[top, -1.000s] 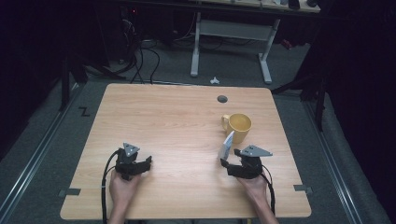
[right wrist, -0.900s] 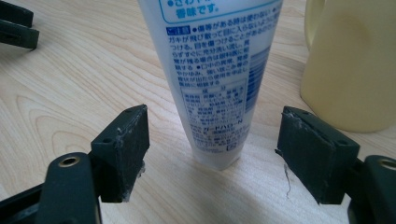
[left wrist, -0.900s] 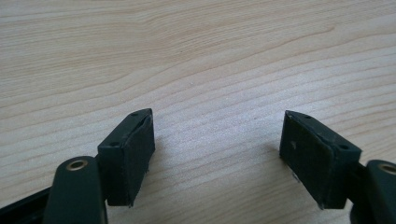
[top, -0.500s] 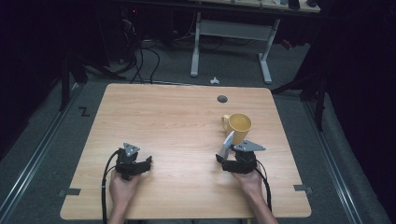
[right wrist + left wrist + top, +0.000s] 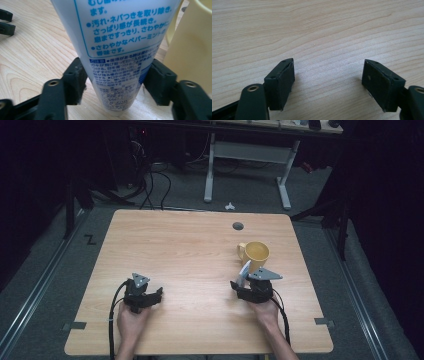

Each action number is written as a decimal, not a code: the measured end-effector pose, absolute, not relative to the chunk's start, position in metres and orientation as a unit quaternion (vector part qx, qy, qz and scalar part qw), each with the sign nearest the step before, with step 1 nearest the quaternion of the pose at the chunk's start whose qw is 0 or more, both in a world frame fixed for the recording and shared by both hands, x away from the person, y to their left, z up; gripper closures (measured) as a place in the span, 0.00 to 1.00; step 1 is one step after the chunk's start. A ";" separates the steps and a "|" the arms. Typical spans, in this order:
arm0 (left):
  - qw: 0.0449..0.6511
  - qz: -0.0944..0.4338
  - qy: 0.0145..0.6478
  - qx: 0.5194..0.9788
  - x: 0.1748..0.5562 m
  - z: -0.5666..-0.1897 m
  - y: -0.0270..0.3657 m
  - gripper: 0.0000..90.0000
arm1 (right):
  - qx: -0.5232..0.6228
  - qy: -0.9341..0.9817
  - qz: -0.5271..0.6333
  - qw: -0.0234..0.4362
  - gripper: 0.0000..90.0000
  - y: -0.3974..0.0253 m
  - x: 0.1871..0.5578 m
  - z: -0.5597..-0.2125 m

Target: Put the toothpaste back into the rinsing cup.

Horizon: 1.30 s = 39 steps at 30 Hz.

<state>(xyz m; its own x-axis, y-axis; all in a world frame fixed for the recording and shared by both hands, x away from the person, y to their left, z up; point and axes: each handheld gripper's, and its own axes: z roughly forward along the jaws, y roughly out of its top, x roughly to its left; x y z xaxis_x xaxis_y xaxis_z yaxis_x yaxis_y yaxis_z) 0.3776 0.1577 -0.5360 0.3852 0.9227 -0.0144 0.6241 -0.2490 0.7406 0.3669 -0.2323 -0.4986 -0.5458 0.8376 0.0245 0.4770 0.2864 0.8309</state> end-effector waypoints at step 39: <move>0.341 0.219 0.509 0.759 0.378 -0.536 0.158 0.30 | 0.418 0.783 0.408 0.214 0.56 -0.259 0.351 -0.477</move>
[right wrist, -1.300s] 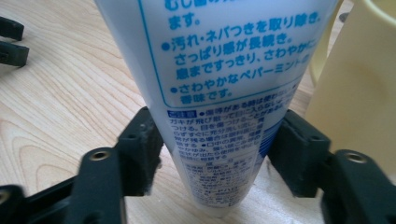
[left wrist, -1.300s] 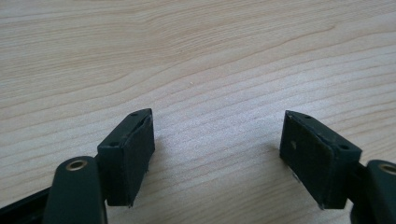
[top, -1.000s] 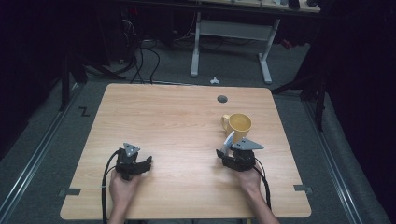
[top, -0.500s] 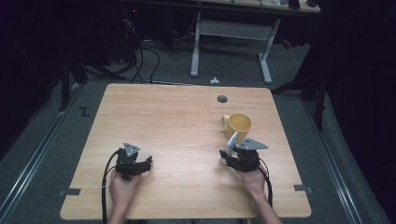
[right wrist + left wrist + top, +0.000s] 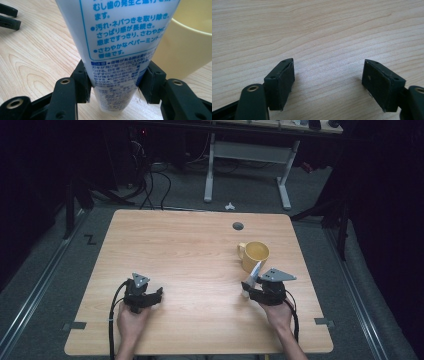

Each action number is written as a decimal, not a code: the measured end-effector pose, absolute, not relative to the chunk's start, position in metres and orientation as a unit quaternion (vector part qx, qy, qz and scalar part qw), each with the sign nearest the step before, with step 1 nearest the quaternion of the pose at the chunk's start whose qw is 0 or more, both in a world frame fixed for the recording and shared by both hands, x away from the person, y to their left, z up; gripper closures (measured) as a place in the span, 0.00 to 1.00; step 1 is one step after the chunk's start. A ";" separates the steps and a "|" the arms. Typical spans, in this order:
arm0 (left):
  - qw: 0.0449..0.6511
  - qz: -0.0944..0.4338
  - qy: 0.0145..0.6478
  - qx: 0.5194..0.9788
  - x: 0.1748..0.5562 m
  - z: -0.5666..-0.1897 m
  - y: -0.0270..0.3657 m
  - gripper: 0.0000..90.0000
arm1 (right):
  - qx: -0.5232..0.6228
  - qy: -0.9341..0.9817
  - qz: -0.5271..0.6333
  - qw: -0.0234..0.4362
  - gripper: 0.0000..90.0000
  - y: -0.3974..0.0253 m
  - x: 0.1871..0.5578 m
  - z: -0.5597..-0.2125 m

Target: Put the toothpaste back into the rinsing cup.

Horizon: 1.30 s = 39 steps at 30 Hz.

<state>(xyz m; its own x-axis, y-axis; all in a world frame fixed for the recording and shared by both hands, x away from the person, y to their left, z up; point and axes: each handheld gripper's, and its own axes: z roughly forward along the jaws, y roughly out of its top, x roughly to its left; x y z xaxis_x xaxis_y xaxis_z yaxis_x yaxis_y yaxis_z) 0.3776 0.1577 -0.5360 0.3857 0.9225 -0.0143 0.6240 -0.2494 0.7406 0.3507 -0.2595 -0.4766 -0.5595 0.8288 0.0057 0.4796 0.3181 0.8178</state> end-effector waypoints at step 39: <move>0.341 0.219 0.509 0.759 0.378 -0.536 0.158 0.29 | 0.421 0.765 0.429 0.229 0.57 -0.290 0.349 -0.437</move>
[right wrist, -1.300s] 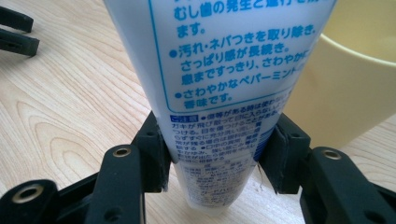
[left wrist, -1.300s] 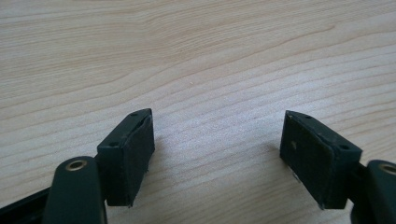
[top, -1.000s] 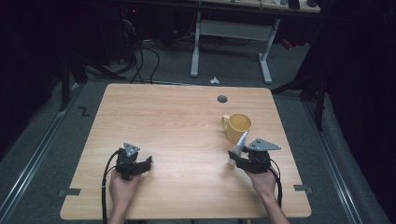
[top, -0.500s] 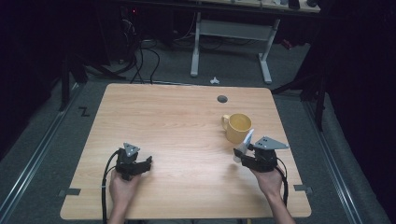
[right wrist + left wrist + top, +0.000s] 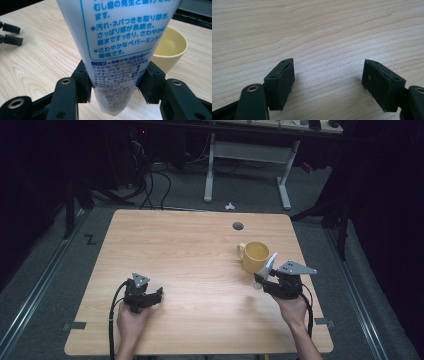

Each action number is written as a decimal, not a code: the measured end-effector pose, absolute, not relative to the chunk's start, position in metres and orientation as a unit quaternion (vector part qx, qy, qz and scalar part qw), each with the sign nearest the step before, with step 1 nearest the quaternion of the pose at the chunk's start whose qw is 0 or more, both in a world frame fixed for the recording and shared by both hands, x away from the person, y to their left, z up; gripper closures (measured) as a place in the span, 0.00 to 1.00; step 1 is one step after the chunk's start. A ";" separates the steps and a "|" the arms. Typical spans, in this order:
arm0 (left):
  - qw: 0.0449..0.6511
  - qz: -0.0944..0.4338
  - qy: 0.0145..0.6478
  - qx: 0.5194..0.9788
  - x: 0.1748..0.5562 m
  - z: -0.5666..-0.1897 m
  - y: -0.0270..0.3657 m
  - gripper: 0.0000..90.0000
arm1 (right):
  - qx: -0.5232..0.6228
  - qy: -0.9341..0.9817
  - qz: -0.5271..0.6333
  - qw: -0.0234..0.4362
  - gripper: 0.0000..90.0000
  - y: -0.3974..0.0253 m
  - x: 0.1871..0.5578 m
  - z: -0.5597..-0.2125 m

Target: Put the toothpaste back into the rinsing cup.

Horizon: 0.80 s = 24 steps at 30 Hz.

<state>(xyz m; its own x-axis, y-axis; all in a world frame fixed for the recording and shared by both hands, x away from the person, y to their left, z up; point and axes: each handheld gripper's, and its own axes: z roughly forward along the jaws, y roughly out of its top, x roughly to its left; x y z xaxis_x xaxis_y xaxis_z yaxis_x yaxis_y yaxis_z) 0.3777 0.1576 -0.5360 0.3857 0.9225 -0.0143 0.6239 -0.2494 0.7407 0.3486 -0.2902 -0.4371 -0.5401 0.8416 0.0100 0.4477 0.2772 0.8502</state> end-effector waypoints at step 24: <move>0.341 0.219 0.509 0.759 0.378 -0.536 0.158 0.29 | 0.426 0.749 0.449 0.236 0.59 -0.302 0.370 -0.404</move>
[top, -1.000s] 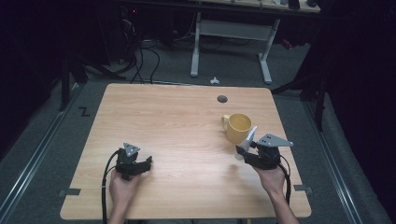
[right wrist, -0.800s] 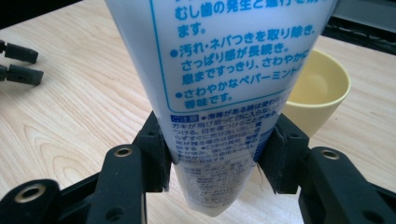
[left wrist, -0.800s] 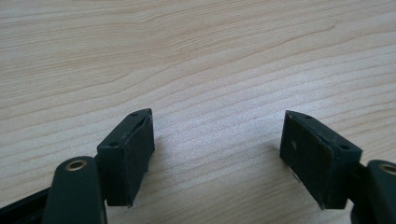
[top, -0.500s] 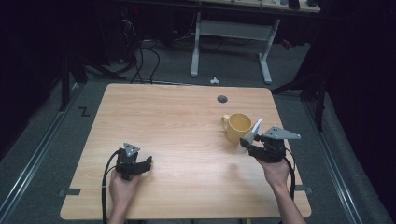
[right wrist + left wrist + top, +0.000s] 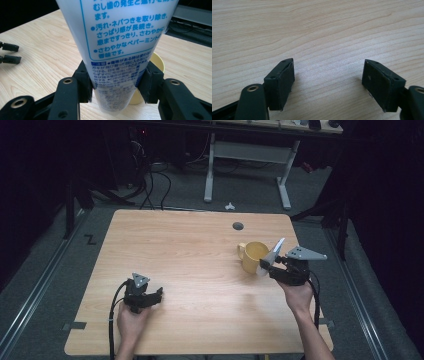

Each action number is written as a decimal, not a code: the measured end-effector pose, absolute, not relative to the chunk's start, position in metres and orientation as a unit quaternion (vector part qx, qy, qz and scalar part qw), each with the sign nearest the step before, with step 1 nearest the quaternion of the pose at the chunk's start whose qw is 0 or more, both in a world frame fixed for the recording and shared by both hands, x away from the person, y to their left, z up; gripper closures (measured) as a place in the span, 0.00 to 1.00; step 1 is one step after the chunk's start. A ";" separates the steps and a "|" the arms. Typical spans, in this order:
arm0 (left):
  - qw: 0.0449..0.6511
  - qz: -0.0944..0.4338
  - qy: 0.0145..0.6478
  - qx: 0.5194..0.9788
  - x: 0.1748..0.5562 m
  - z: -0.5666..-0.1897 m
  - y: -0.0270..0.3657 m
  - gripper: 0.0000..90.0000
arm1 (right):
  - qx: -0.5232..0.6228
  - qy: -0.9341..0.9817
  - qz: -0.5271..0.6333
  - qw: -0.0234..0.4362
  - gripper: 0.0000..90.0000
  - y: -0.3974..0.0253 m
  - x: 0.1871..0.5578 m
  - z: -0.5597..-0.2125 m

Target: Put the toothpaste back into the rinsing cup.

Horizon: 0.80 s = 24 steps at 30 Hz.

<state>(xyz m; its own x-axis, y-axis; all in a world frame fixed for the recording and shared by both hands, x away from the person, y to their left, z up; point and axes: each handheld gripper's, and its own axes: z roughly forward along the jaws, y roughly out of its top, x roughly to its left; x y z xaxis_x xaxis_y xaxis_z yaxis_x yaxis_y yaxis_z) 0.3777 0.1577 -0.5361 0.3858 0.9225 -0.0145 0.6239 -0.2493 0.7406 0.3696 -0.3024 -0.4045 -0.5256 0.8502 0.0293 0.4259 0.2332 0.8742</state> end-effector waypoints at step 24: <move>0.342 0.218 0.509 0.759 0.378 -0.536 0.158 0.29 | 0.435 0.741 0.442 0.257 0.58 -0.304 0.399 -0.388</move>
